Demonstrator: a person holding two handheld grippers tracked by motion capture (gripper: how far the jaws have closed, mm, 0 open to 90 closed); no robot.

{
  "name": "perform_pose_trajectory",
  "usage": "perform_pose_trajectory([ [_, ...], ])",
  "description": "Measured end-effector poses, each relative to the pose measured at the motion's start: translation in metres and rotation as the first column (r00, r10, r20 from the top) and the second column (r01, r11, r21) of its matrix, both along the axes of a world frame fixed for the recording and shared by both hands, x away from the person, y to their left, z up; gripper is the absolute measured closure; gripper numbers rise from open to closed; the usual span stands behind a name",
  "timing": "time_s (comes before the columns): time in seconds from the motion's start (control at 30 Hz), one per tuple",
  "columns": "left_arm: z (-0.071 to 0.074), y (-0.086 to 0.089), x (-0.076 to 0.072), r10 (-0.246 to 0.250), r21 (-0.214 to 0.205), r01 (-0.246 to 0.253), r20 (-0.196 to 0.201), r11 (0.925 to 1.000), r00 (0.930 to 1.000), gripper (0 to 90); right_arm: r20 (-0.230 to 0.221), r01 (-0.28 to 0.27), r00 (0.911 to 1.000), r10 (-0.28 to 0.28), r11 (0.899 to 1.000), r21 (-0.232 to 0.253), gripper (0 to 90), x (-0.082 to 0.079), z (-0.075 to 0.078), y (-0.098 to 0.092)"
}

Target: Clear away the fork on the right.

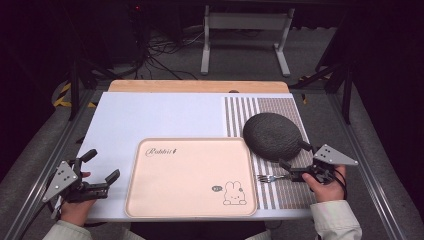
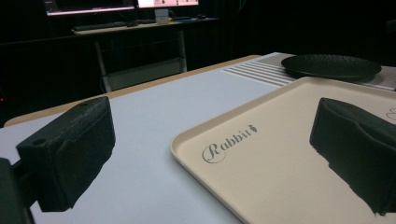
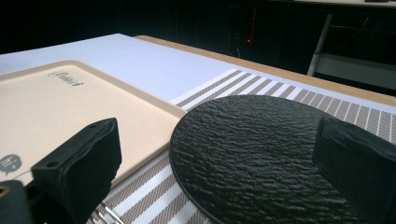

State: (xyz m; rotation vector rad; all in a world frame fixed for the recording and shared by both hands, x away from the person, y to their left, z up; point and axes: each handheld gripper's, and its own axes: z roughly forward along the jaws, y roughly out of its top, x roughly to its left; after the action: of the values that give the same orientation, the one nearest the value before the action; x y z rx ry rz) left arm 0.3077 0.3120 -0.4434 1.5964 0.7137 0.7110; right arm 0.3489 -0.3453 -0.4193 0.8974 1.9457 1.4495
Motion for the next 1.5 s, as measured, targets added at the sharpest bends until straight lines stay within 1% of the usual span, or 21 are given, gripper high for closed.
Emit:
perform_pose_trajectory([
  [0.27, 0.000, 0.000, 0.000, 0.003, 0.000, -0.003, -0.001, 1.0000, 1.0000, 0.7, -0.014, -0.041, 0.9991, 0.041, 0.999, -0.008, 1.8, 0.012, 0.009, 0.012],
  [0.57, 0.000, 0.000, 0.000, 0.002, 0.000, -0.002, -0.002, 1.0000, 1.0000, 0.7, -0.052, -0.072, 0.9963, 0.069, 0.996, -0.058, 1.6, 0.023, 0.015, 0.022],
  [0.7, 0.000, 0.000, 0.000, 0.002, 0.002, -0.002, -0.003, 1.0000, 1.0000, 0.7, -0.104, -0.127, 0.9880, 0.114, 0.984, -0.129, 4.7, 0.026, 0.022, 0.027],
  [0.83, 0.000, 0.000, 0.000, 0.001, 0.002, -0.001, -0.002, 1.0000, 1.0000, 0.7, -0.158, -0.152, 0.9800, 0.121, 0.968, -0.198, 5.1, 0.027, 0.031, 0.027],
  [0.87, 0.000, 0.000, 0.000, 0.001, 0.002, -0.001, -0.002, 1.0000, 1.0000, 0.7, -0.158, -0.152, 0.9800, 0.121, 0.968, -0.198, 5.1, 0.027, 0.031, 0.027],
  [0.97, 0.000, 0.000, 0.000, 0.003, 0.002, -0.003, -0.003, 1.0000, 1.0000, 0.7, -0.209, -0.180, 0.9697, 0.127, 0.948, -0.261, 8.2, 0.028, 0.037, 0.027],
  [1.0, 0.000, 0.000, 0.000, 0.002, 0.003, -0.002, -0.004, 1.0000, 1.0000, 0.7, -0.234, -0.197, 0.9642, 0.126, 0.929, -0.314, 9.1, 0.029, 0.041, 0.026],
  [1.03, 0.000, 0.000, 0.000, 0.001, 0.004, -0.001, -0.004, 1.0000, 1.0000, 0.7, -0.238, -0.200, 0.9632, 0.125, 0.924, -0.327, 9.1, 0.029, 0.042, 0.026],
  [1.07, 0.000, 0.000, 0.000, 0.001, 0.004, -0.001, -0.004, 1.0000, 1.0000, 0.7, -0.238, -0.200, 0.9632, 0.125, 0.924, -0.327, 9.1, 0.029, 0.042, 0.026],
  [1.1, 0.000, 0.000, 0.000, 0.002, 0.004, -0.002, -0.005, 1.0000, 1.0000, 0.7, -0.245, -0.204, 0.9617, 0.122, 0.917, -0.342, 9.6, 0.029, 0.043, 0.026],
  [1.13, 0.000, 0.000, 0.000, 0.000, 0.005, 0.000, -0.007, 1.0000, 1.0000, 0.7, -0.266, -0.223, 0.9560, 0.125, 0.898, -0.380, 10.7, 0.030, 0.046, 0.025],
  [1.2, 0.000, 0.000, 0.000, 0.001, 0.006, -0.001, -0.006, 1.0000, 1.0000, 0.8, -0.281, -0.237, 0.9516, 0.125, 0.880, -0.411, 11.3, 0.031, 0.049, 0.024],
  [1.23, 0.000, 0.000, 0.000, 0.001, 0.006, -0.001, -0.006, 1.0000, 1.0000, 0.7, -0.281, -0.237, 0.9516, 0.125, 0.880, -0.411, 11.3, 0.031, 0.049, 0.024],
  [1.27, 0.000, 0.000, 0.000, 0.000, 0.006, 0.000, -0.007, 1.0000, 1.0000, 0.7, -0.289, -0.247, 0.9488, 0.127, 0.869, -0.428, 11.3, 0.031, 0.050, 0.024],
  [1.3, 0.000, 0.000, 0.000, -0.003, 0.011, 0.003, -0.010, 0.9999, 0.9999, 0.8, -0.315, -0.276, 0.9391, 0.137, 0.848, -0.453, 11.3, 0.032, 0.052, 0.024],
  [1.33, 0.000, 0.000, 0.000, -0.003, 0.011, 0.003, -0.010, 0.9999, 0.9999, 0.8, -0.315, -0.276, 0.9391, 0.137, 0.848, -0.453, 11.3, 0.032, 0.052, 0.024],
  [1.37, 0.000, -0.001, 0.000, -0.003, 0.012, 0.003, -0.010, 0.9999, 0.9999, 0.8, -0.338, -0.305, 0.9290, 0.150, 0.830, -0.468, 10.9, 0.033, 0.053, 0.024],
  [1.4, 0.000, -0.001, 0.000, -0.002, 0.012, 0.002, -0.009, 0.9999, 1.0000, 0.8, -0.352, -0.320, 0.9231, 0.155, 0.817, -0.480, 10.8, 0.034, 0.053, 0.025],
  [1.43, 0.000, -0.001, 0.000, -0.002, 0.012, 0.002, -0.009, 0.9999, 1.0000, 0.8, -0.361, -0.336, 0.9185, 0.161, 0.799, -0.498, 10.6, 0.034, 0.053, 0.025],
  [1.47, 0.000, 0.000, 0.000, -0.004, 0.013, 0.004, -0.009, 0.9999, 0.9999, 0.8, -0.369, -0.347, 0.9146, 0.166, 0.789, -0.506, 10.7, 0.035, 0.054, 0.025],
  [1.5, 0.000, -0.001, 0.000, -0.002, 0.010, 0.002, -0.011, 0.9999, 0.9999, 0.8, -0.384, -0.370, 0.9067, 0.173, 0.766, -0.527, 10.6, 0.036, 0.054, 0.026],
])
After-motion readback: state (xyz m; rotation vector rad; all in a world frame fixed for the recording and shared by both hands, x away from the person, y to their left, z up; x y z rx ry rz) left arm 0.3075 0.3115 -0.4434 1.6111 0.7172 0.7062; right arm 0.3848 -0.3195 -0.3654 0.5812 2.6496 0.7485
